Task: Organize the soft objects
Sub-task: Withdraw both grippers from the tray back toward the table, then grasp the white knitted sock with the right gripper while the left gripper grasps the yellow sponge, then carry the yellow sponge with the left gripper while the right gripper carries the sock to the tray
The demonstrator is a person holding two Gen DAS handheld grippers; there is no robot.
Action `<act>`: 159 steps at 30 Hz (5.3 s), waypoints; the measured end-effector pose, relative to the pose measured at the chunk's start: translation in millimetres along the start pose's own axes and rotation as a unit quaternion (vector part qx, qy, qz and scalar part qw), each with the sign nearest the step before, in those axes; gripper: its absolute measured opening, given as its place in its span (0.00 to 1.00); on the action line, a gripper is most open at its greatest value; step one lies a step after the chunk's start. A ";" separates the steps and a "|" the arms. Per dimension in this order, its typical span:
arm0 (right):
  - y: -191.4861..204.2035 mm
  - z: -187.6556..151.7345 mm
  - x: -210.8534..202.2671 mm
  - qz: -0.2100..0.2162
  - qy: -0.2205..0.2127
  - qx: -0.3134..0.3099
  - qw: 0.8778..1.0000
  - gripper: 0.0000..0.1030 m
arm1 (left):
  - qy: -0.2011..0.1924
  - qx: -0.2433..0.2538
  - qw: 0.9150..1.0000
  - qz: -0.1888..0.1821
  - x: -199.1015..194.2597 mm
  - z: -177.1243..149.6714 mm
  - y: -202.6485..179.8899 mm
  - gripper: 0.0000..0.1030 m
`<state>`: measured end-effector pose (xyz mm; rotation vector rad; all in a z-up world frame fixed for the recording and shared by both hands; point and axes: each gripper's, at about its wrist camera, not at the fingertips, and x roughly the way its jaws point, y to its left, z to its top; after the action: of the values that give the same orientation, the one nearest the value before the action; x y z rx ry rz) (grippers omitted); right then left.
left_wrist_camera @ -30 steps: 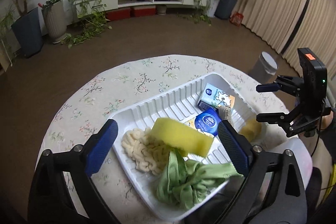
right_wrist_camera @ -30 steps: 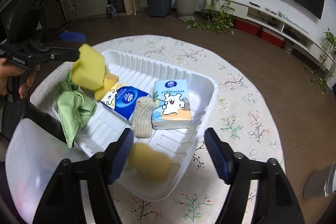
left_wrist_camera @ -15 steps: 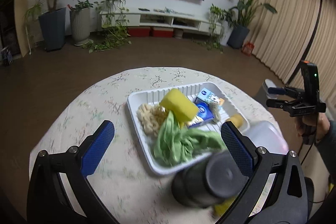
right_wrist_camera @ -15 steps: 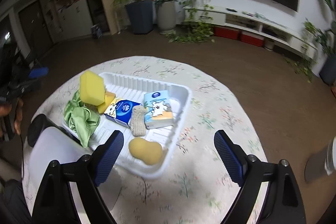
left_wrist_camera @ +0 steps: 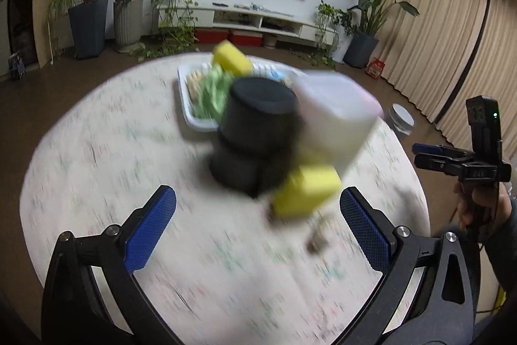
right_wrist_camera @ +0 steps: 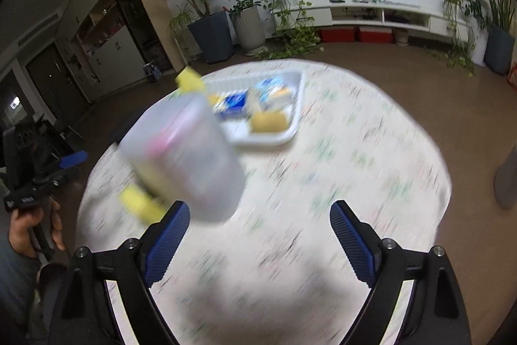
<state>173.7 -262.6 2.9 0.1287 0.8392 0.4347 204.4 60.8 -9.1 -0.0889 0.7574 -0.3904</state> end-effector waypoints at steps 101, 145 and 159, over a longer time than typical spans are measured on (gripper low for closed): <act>70.8 -99.2 -7.7 -0.064 0.032 -0.021 0.997 0.51 | 0.074 -0.065 0.994 0.047 -14.9 -95.9 -53.1 0.43; -8.3 208.8 116.3 -0.087 0.047 -0.168 0.981 0.51 | 0.116 0.129 0.983 0.051 147.8 210.8 -11.9 0.43; 25.8 184.2 192.8 -0.031 0.125 -0.254 0.959 0.52 | 0.172 0.169 0.968 0.075 205.2 196.2 -24.3 0.44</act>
<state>415.4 -147.1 -0.5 -0.4355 0.9504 0.6026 466.2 -50.7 5.0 0.3638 1.0215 -0.3901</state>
